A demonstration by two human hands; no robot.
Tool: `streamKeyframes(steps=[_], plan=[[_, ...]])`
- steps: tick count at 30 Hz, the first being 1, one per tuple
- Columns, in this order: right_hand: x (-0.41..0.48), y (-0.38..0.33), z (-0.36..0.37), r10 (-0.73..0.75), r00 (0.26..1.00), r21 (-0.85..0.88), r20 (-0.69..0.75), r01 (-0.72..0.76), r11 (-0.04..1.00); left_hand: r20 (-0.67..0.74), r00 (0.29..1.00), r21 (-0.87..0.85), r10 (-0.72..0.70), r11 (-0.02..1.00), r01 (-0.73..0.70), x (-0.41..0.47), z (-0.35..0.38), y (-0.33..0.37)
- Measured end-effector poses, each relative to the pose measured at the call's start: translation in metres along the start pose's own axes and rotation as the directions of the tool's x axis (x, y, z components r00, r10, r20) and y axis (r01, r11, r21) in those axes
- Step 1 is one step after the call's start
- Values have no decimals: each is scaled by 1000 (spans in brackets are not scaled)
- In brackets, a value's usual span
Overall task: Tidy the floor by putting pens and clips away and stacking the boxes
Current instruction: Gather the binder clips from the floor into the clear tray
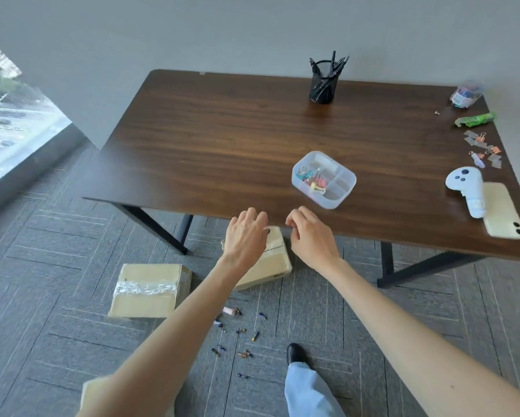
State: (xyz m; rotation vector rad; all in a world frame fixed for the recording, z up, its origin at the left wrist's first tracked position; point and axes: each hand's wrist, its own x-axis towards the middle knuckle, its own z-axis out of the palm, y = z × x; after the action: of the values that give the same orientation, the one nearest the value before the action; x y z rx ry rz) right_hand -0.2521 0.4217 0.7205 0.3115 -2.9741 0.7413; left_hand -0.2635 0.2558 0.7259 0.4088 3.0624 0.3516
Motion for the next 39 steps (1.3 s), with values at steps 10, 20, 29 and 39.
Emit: streamKeyframes(steps=[10, 20, 29, 39], plan=[[-136, -65, 133, -21, 968, -72, 252, 40, 997, 257, 959, 38, -119, 993, 113, -191, 94, -84], [-179, 22, 375, -84, 902, -113, 423, 145, 983, 258, 934, 52, -246, 969, 241, -229, 326, -167], [-198, 130, 594, -91, 903, -137, 420, 162, 977, 250, 940, 57, -233, 972, 226, -241, 563, -245], [-199, 211, 715, 4, 934, -314, 357, 116, 942, 142, 986, -11, -93, 995, 95, -232, 702, -270]])
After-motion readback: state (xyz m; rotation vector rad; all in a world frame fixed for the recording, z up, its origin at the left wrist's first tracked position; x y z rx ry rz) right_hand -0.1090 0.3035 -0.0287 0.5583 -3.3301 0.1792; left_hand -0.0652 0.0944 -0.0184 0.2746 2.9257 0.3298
